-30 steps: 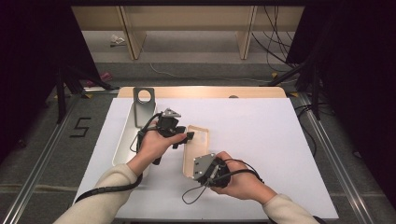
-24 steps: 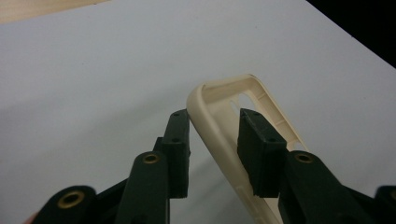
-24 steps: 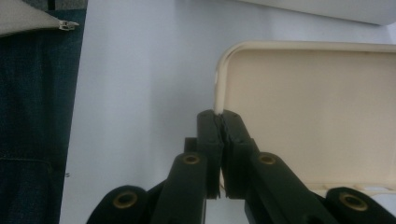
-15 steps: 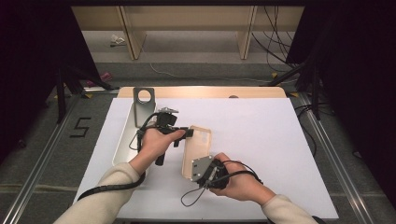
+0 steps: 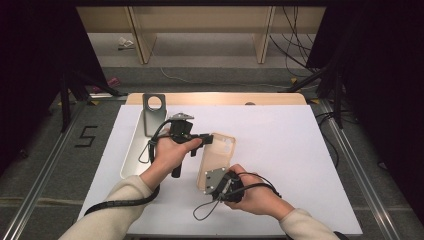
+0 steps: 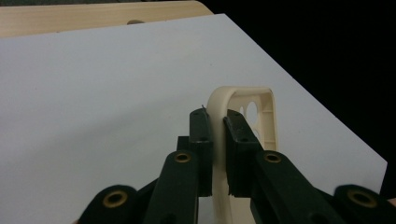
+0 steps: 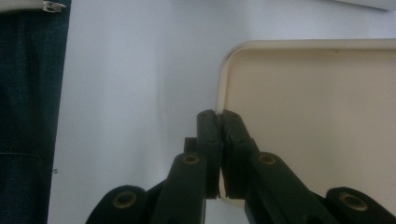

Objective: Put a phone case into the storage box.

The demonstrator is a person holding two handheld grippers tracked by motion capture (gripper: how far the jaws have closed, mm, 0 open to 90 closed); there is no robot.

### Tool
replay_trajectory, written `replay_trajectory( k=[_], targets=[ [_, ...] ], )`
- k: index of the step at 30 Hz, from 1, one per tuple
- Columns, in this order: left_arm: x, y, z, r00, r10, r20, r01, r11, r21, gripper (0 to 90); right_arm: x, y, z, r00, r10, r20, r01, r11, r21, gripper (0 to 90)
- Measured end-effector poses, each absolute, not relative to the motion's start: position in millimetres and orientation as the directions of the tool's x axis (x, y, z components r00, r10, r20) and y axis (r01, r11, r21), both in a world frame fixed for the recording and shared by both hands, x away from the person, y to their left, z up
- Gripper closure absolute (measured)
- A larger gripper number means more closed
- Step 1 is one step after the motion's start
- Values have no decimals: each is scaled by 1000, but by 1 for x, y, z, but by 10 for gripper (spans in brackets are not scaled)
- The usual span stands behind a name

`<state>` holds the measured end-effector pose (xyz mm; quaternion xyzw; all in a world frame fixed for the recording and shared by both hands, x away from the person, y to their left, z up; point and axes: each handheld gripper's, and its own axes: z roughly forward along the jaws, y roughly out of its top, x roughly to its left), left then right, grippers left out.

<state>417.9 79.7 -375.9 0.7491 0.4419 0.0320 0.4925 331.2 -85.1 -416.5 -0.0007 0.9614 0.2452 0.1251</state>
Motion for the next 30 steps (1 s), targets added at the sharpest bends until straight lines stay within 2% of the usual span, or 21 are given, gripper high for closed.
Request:
replay_trajectory(
  k=[8, 13, 17, 19, 26, 30],
  targets=[
    [412, 75, -369, 647, 670, -364, 585, -129, 801, 831, 332, -86, -417, -963, 87, -256, -47, 879, 474, 859],
    [411, 76, -367, 663, 674, -327, 541, -129, 831, 830, 334, -87, -420, -956, 136, -260, -11, 870, 493, 649],
    [411, 80, -367, 678, 688, -257, 480, -150, 864, 828, 336, -90, -419, -947, 205, -249, 38, 837, 545, 472],
    [412, 83, -368, 686, 688, -234, 453, -153, 878, 827, 337, -92, -418, -947, 227, -228, 61, 823, 565, 415],
    [411, 90, -367, 678, 711, -184, 402, -151, 903, 825, 342, -104, -416, -933, 315, -172, 151, 778, 610, 282],
    [411, 94, -366, 676, 719, -161, 385, -159, 909, 825, 345, -111, -415, -923, 349, -164, 173, 754, 633, 268]
  ],
)
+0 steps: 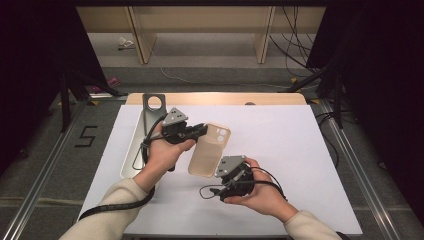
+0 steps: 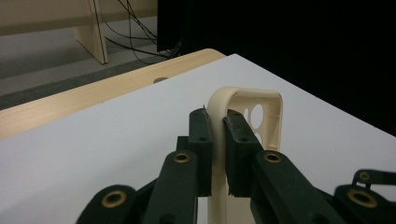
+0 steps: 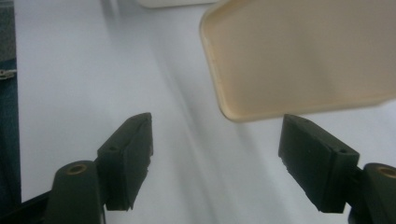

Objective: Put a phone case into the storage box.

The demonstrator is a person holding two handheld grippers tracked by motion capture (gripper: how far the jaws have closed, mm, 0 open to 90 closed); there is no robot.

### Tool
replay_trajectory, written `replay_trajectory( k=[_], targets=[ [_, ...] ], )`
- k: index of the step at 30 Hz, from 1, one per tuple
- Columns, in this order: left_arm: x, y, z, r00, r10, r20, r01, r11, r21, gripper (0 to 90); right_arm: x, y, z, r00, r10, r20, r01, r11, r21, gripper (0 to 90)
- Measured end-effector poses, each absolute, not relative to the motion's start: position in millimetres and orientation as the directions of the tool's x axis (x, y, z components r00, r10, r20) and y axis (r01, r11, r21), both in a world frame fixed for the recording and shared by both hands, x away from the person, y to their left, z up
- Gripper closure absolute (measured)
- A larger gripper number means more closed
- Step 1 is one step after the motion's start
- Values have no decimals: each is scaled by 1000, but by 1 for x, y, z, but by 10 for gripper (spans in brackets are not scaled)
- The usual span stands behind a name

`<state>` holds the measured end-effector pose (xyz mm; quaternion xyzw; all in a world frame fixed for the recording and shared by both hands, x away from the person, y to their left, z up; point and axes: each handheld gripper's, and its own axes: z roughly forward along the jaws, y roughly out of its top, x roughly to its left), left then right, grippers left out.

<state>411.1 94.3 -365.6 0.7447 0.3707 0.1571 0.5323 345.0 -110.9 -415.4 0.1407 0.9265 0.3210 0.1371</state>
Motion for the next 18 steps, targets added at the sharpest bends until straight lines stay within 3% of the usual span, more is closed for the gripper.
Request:
replay_trajectory(
  k=[18],
  targets=[
    [413, 117, -365, 679, 719, -150, 340, -127, 932, 824, 355, -138, -416, -876, 466, -123, 273, 689, 671, 247]
  ],
)
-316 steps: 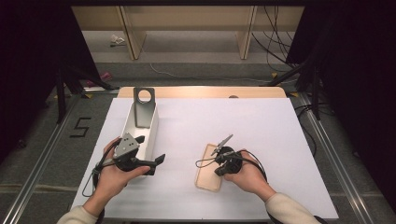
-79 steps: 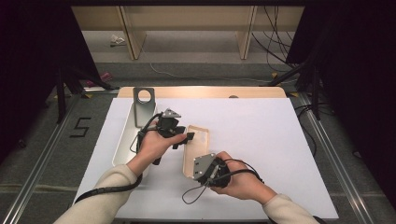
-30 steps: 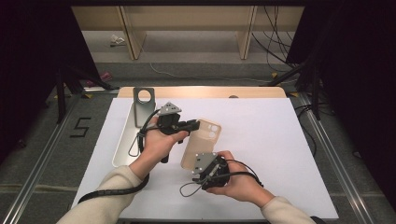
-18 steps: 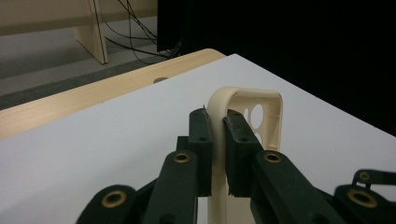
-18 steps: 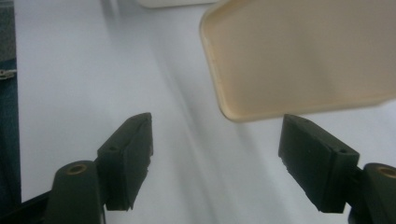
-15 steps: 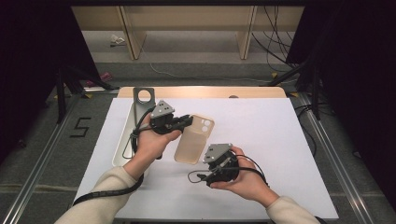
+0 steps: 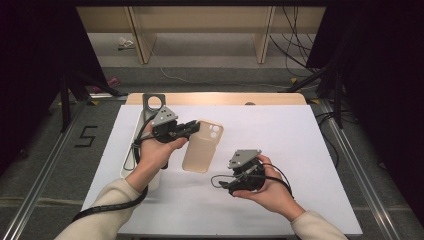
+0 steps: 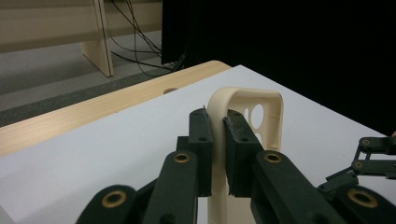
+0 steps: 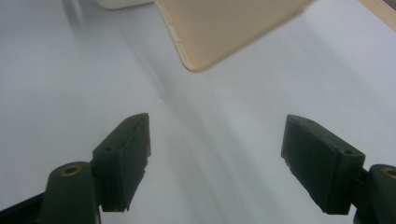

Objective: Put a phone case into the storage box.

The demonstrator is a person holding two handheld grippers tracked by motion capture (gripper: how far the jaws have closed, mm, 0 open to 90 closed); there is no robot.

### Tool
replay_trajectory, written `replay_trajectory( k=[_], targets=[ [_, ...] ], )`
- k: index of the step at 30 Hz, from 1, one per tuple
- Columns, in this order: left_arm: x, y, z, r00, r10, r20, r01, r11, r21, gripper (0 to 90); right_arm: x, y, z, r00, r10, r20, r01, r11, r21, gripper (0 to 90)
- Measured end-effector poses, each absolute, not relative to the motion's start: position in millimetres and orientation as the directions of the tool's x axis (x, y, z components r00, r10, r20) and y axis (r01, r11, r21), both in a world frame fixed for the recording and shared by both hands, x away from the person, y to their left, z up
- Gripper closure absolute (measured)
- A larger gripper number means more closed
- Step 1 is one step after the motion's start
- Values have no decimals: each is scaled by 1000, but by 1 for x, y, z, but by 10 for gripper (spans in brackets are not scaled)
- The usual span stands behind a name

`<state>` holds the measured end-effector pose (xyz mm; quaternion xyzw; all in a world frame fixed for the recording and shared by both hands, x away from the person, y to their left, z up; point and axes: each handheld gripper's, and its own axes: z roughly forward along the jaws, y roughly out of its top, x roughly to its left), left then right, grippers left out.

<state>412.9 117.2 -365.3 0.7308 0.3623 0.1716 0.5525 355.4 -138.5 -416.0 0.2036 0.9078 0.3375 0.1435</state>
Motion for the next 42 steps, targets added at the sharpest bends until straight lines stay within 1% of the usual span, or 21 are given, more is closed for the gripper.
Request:
replay_trajectory(
  k=[3, 8, 14, 16, 27, 35, 42],
  targets=[
    [413, 123, -365, 670, 726, -154, 339, -114, 934, 824, 357, -144, -416, -867, 487, -107, 295, 674, 678, 243],
    [413, 132, -362, 665, 730, -160, 329, -94, 940, 824, 359, -153, -417, -857, 506, -98, 305, 651, 695, 209],
    [413, 141, -357, 657, 736, -163, 321, -77, 944, 824, 360, -162, -417, -848, 524, -83, 324, 635, 702, 196],
    [413, 143, -355, 654, 738, -167, 320, -70, 945, 824, 361, -165, -417, -846, 528, -76, 326, 625, 709, 175],
    [414, 159, -345, 639, 752, -161, 299, -50, 953, 823, 361, -195, -413, -803, 595, -28, 370, 534, 760, 170],
    [416, 167, -341, 634, 759, -151, 285, -48, 957, 823, 361, -215, -411, -771, 637, -11, 389, 485, 783, 169],
    [418, 174, -336, 627, 768, -132, 268, -53, 962, 823, 362, -223, -411, -758, 652, -16, 386, 469, 794, 164]
  ],
)
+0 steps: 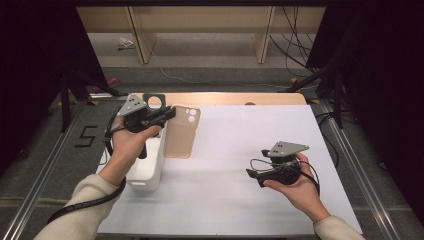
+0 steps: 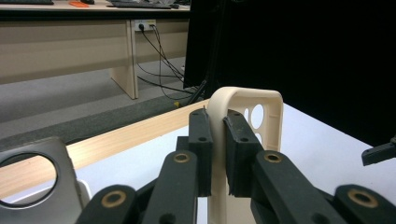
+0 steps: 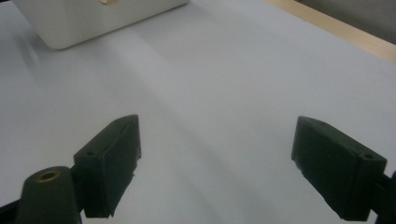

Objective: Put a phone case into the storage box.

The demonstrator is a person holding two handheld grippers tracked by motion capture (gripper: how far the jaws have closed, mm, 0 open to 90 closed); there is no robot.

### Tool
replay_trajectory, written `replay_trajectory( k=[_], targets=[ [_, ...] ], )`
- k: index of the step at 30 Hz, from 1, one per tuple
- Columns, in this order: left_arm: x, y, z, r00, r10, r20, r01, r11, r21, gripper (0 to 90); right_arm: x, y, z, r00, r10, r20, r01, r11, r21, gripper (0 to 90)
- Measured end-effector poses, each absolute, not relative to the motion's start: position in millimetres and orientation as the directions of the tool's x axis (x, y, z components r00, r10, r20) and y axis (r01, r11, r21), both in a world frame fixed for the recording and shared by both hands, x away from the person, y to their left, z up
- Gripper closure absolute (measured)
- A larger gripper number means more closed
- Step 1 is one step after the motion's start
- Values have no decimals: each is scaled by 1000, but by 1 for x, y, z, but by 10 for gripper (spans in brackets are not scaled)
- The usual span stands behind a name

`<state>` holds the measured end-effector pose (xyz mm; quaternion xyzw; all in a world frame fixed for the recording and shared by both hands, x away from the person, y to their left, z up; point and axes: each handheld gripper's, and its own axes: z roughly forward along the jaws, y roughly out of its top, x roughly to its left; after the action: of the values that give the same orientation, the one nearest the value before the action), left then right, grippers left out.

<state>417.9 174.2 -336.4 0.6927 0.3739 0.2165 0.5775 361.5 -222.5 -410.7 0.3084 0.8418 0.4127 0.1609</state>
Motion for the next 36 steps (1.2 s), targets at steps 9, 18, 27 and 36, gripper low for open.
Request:
replay_trajectory(
  k=[9, 18, 27, 36],
  targets=[
    [422, 188, -332, 609, 784, -121, 257, -50, 965, 823, 362, -230, -409, -742, 669, -38, 374, 460, 805, 164],
    [425, 200, -326, 590, 798, -120, 244, -35, 969, 823, 362, -235, -409, -732, 680, -42, 373, 451, 811, 164],
    [427, 210, -323, 575, 810, -111, 240, -38, 970, 823, 362, -236, -410, -727, 686, -38, 377, 445, 812, 164],
    [428, 220, -321, 558, 822, -109, 238, -33, 971, 823, 363, -238, -410, -722, 690, -39, 378, 441, 814, 165]
  ],
)
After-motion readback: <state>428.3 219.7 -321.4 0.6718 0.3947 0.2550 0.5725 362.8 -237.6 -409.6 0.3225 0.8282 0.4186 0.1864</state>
